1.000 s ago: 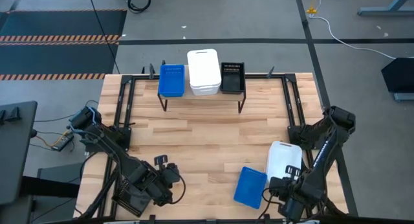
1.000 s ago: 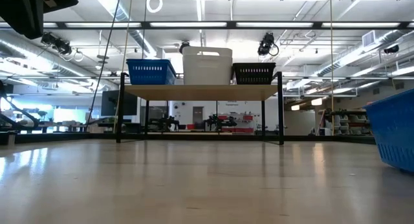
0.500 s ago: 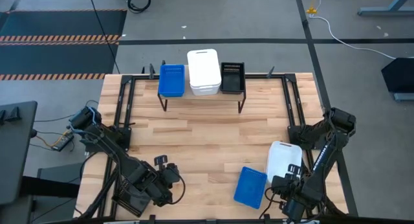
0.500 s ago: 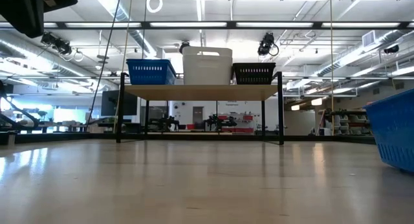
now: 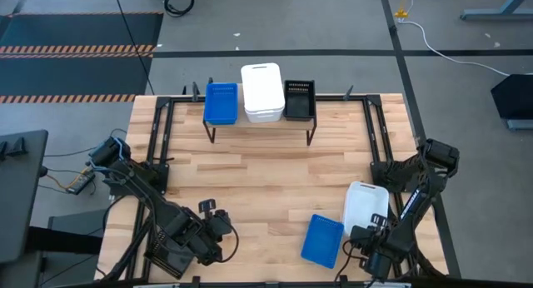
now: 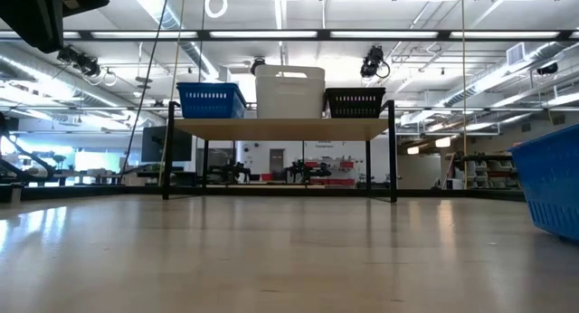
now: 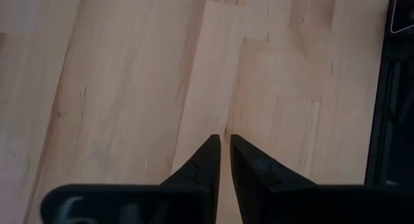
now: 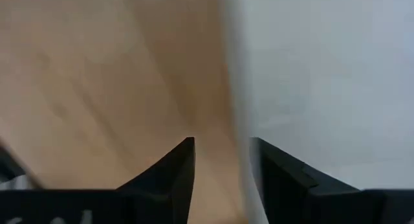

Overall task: Stack baskets on shelf by color
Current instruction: Stack the white bin into the white bin on the shelf

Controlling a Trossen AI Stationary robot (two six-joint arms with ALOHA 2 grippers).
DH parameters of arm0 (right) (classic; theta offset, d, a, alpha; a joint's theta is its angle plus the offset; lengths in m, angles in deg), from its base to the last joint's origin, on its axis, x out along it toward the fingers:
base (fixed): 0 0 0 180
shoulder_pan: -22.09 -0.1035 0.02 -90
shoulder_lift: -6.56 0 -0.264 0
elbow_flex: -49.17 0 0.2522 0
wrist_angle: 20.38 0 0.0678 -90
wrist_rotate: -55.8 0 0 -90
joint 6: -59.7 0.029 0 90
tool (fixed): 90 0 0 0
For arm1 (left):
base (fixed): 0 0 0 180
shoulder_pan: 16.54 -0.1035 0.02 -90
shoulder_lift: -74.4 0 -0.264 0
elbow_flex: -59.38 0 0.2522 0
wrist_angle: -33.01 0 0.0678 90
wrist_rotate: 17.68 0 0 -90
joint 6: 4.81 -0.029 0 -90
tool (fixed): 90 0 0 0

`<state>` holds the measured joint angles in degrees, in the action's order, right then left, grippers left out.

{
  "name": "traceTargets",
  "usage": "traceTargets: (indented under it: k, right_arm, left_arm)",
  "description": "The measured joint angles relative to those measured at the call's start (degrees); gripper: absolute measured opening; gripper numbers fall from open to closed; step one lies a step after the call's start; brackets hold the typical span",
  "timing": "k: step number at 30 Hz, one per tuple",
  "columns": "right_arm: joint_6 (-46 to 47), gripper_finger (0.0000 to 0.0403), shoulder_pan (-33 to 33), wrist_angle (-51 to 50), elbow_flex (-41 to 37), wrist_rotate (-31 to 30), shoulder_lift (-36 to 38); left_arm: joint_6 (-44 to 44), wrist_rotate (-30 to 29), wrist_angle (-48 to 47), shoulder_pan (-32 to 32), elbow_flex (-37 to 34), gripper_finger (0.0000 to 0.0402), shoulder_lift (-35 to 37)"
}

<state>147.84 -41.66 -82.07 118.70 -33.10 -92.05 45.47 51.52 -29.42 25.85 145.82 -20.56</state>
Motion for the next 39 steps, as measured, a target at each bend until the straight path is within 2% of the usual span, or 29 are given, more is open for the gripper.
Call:
traceTargets:
  k: [5, 10, 12, 15, 20, 24, 27, 33, 39]
  right_arm:
    - [-0.55, 0.0121, 0.07, -2.96, -0.18, 0.01, 0.00]
    - [-3.38, 0.0031, 0.20, -3.45, 0.04, 0.11, 0.02]
    - [-5.86, 0.0012, 0.47, -4.38, 0.02, -0.44, 0.02]
    - [-7.67, 0.0020, 1.52, -5.92, 0.94, -0.05, 0.02]
    - [-11.41, 0.0009, 4.08, -17.87, 6.42, 1.42, 0.02]
    - [-15.87, 0.0014, 6.82, -29.13, 13.02, -3.94, 0.02]
    - [-21.49, 0.0012, 9.91, -33.16, 17.67, -10.13, 0.04]
    - [-36.74, 0.0009, 18.55, -35.13, 25.61, -20.11, 0.04]
    - [-55.72, 0.0010, 28.44, -35.59, 34.02, -25.92, 0.04]
  left_arm:
    - [-0.04, 0.00, -0.01, 0.00, 0.00, 0.0039, 0.00]
    - [-0.09, 0.00, 0.00, 0.00, 0.00, 0.0043, 0.00]
    - [-0.09, 0.00, 0.00, 0.00, 0.00, 0.0043, -0.01]
    - [-0.11, 0.00, -0.01, -0.11, 0.00, 0.0043, 0.00]
    - [-0.15, -0.02, -0.02, -0.11, 0.00, 0.0043, -0.02]
    - [-0.68, -0.37, 0.00, -0.11, 0.00, 0.0040, -0.02]
    - [-0.81, -0.63, 0.00, -0.11, 0.00, 0.0039, -0.01]
    - [-1.44, -1.07, 0.02, -0.11, 0.00, 0.0039, -0.02]
    - [-1.44, -1.33, 0.03, -0.11, 0.00, 0.0038, -0.02]
